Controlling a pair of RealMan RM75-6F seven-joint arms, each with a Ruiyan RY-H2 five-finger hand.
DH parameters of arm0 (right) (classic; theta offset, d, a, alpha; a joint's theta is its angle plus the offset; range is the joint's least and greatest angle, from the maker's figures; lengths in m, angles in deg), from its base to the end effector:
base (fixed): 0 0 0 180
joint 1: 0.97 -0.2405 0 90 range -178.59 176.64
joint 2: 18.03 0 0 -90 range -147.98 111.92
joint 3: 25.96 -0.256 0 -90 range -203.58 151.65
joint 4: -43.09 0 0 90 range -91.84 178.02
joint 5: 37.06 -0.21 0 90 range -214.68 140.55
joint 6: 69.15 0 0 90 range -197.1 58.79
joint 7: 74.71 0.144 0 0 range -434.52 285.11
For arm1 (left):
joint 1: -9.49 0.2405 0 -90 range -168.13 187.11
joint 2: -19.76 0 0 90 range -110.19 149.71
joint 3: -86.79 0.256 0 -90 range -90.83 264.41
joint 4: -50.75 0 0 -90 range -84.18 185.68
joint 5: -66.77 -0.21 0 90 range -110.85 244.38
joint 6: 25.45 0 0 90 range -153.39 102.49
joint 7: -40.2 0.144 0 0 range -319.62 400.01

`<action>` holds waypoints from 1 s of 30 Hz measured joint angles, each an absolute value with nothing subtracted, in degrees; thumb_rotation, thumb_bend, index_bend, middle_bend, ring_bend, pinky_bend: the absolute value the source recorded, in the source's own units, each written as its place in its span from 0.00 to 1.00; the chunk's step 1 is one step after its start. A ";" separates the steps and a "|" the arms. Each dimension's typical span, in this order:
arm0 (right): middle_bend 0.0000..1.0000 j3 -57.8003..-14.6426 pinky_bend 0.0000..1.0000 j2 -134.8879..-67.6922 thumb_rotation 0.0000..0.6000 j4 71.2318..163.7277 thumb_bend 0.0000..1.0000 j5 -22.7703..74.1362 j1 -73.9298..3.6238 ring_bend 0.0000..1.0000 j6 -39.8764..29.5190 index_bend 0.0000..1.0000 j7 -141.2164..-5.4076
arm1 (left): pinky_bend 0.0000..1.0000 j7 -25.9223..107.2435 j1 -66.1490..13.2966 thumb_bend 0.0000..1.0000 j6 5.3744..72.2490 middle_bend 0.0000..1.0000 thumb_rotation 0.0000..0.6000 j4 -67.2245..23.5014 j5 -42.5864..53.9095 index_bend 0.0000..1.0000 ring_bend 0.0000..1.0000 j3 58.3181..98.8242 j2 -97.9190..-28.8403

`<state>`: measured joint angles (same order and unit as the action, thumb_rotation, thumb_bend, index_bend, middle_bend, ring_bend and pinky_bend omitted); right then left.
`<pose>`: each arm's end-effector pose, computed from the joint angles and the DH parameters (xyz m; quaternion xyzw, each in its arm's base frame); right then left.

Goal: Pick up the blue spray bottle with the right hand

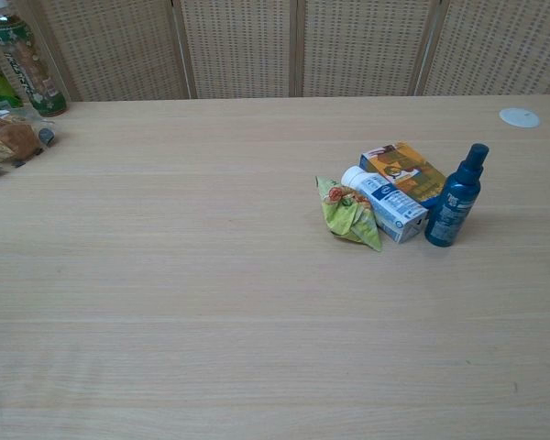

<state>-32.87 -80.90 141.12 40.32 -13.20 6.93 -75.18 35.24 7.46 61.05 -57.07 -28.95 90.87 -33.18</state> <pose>-0.2860 -0.2309 0.1523 0.5834 -0.4325 0.4010 0.5584 -0.2640 0.1376 0.1758 -0.6123 -0.4455 -0.4188 0.5013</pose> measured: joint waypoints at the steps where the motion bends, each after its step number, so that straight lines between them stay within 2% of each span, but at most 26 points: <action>1: 0.17 -32.87 0.02 -80.92 1.00 141.09 0.00 40.34 -13.26 0.00 6.70 0.00 -74.85 | 0.00 35.23 7.40 0.35 61.01 0.06 1.00 -57.11 -28.95 0.07 0.00 90.82 -33.18; 7: 0.13 -33.04 0.02 -81.39 1.00 140.87 0.00 39.69 -13.95 0.00 4.35 0.00 -71.50 | 0.00 35.21 6.96 0.35 60.43 0.06 1.00 -57.24 -28.90 0.07 0.00 90.66 -33.21; 13: 0.06 -33.20 0.02 -83.84 1.00 138.51 0.00 38.55 -16.10 0.00 -0.92 0.00 -67.47 | 0.00 34.88 6.74 0.35 60.23 0.06 1.00 -57.18 -29.20 0.07 0.00 90.75 -33.11; 30: 0.06 -35.83 0.01 -97.22 1.00 122.61 0.00 36.47 -24.34 0.00 -13.30 0.00 -52.72 | 0.00 33.88 7.67 0.35 61.70 0.06 1.00 -56.23 -29.75 0.07 0.00 91.25 -32.89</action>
